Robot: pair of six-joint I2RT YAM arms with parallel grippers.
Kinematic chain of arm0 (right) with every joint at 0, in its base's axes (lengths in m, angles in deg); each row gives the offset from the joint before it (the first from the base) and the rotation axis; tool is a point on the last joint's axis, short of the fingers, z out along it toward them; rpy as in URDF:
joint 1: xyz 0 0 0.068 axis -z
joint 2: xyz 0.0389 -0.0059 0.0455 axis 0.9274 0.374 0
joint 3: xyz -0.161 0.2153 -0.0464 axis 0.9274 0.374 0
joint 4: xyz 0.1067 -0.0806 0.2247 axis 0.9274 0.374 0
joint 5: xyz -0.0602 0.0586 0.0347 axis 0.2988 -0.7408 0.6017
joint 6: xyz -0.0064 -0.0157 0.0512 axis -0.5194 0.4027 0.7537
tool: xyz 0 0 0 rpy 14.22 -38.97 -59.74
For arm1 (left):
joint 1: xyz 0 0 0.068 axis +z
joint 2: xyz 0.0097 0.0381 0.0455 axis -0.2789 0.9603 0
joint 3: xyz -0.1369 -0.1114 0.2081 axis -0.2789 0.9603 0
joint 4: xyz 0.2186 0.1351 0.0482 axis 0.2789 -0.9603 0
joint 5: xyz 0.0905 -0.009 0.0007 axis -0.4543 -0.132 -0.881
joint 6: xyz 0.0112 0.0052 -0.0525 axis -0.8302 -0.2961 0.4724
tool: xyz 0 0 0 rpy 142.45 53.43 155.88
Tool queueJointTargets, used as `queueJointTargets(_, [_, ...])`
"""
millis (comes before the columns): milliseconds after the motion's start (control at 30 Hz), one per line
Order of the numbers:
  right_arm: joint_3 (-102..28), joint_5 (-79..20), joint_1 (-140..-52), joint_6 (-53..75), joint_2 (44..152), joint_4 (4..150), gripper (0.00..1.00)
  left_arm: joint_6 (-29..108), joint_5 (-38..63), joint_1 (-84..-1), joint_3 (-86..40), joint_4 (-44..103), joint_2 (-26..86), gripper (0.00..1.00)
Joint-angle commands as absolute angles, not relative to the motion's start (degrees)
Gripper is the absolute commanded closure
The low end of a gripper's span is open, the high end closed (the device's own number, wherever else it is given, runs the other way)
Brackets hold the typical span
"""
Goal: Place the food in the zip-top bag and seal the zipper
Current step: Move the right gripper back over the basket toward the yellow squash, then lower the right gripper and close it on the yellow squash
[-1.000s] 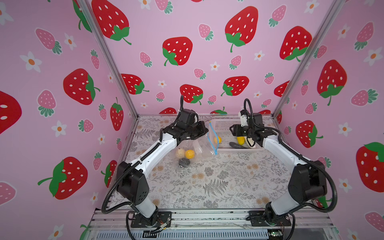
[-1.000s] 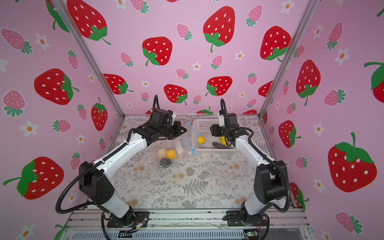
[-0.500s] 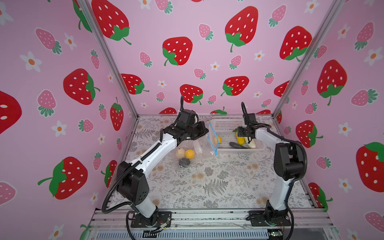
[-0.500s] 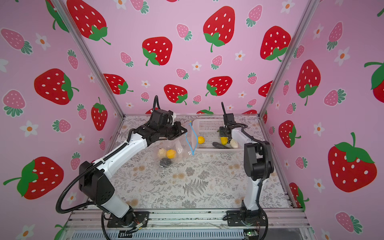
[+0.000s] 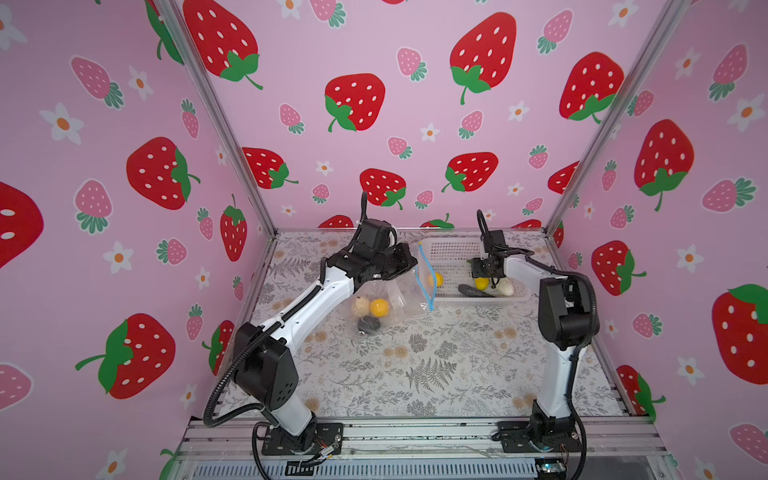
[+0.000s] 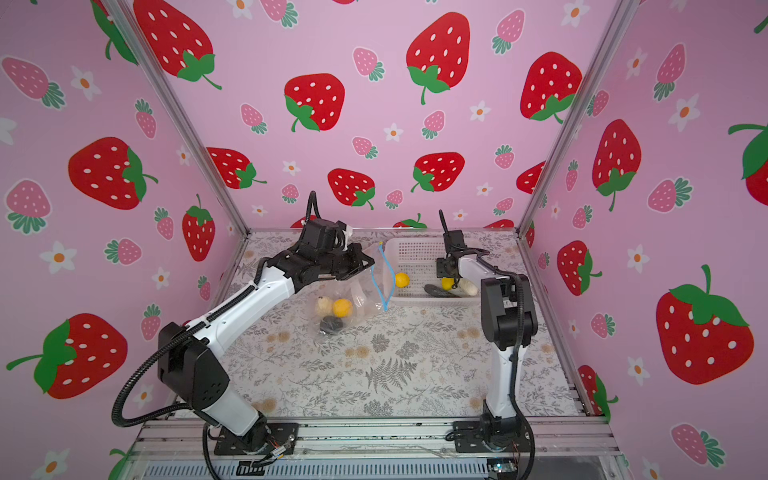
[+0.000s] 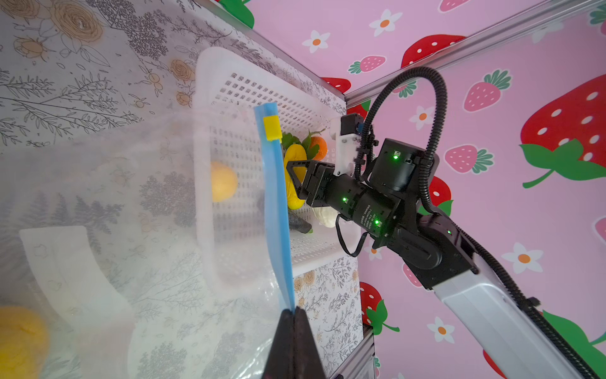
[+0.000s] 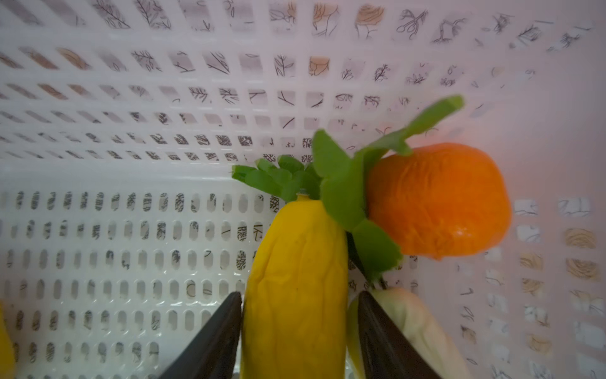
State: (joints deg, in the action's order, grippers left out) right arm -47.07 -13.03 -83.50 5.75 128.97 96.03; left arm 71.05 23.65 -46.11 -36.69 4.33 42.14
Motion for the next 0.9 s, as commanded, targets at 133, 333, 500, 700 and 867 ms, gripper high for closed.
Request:
queueJointTargets(133, [-48.54, -13.64, -83.20, 5.91, 130.71, 97.99, 0.43, 71.67, 24.55, -46.34, -36.25, 5.09, 40.28, 1.00])
queueJointTargets(333, [-48.89, -14.15, -83.18, 6.20, 130.09, 98.08, 0.47, 71.67, 24.42, -46.38, -36.23, 5.08, 40.27, 1.00])
queueJointTargets(500, [-49.68, -14.32, -83.22, 6.35, 129.13, 98.77, 0.50, 71.64, 24.46, -46.33, -36.20, 5.09, 40.38, 1.00])
queueJointTargets(700, [-50.10, -14.23, -83.15, 6.44, 127.41, 99.25, 0.51, 71.73, 24.44, -46.34, -36.26, 5.18, 40.39, 1.00])
queueJointTargets(867, [-50.95, -15.11, -83.15, 6.76, 126.34, 99.73, 0.52, 71.67, 24.41, -46.34, -36.19, 5.20, 40.52, 1.00])
